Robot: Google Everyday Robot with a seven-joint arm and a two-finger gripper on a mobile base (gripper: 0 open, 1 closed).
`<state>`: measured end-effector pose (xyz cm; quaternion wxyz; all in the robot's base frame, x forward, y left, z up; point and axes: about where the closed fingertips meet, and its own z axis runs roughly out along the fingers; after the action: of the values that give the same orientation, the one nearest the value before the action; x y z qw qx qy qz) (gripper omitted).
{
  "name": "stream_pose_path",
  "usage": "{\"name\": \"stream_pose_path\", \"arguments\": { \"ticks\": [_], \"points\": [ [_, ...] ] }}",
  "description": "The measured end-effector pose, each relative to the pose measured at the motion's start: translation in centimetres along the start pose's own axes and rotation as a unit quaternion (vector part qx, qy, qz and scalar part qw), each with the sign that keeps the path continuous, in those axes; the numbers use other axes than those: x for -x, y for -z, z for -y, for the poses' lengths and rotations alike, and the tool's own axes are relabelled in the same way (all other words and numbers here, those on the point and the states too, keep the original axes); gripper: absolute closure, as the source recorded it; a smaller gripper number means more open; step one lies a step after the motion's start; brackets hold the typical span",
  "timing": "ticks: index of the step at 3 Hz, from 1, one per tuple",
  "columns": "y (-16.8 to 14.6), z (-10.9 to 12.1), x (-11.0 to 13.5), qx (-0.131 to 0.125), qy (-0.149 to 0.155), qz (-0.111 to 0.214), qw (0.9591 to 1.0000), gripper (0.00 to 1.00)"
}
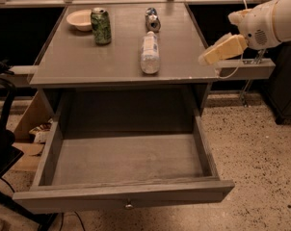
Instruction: Place green can into top drawer
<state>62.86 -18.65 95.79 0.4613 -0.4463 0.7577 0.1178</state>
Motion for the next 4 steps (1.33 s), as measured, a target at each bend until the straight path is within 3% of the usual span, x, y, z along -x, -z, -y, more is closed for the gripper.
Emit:
{"name": "stream_pose_path", "arguments": {
  "ticks": [1, 2, 3, 4],
  "points": [
    [-0.6, 0.2, 0.5, 0.003, 0.004, 0.013, 0.9999, 0.0],
    [-4.8, 1.3, 4.9, 0.017, 0.016, 0.099, 0.9948, 0.0],
    [-13.3, 3.2, 10.4, 0.067, 0.008, 0.212, 0.975, 0.0],
    [-16.9, 3.2, 15.4, 0.077, -0.002, 0.235, 0.9689, 0.0]
  ]
}}
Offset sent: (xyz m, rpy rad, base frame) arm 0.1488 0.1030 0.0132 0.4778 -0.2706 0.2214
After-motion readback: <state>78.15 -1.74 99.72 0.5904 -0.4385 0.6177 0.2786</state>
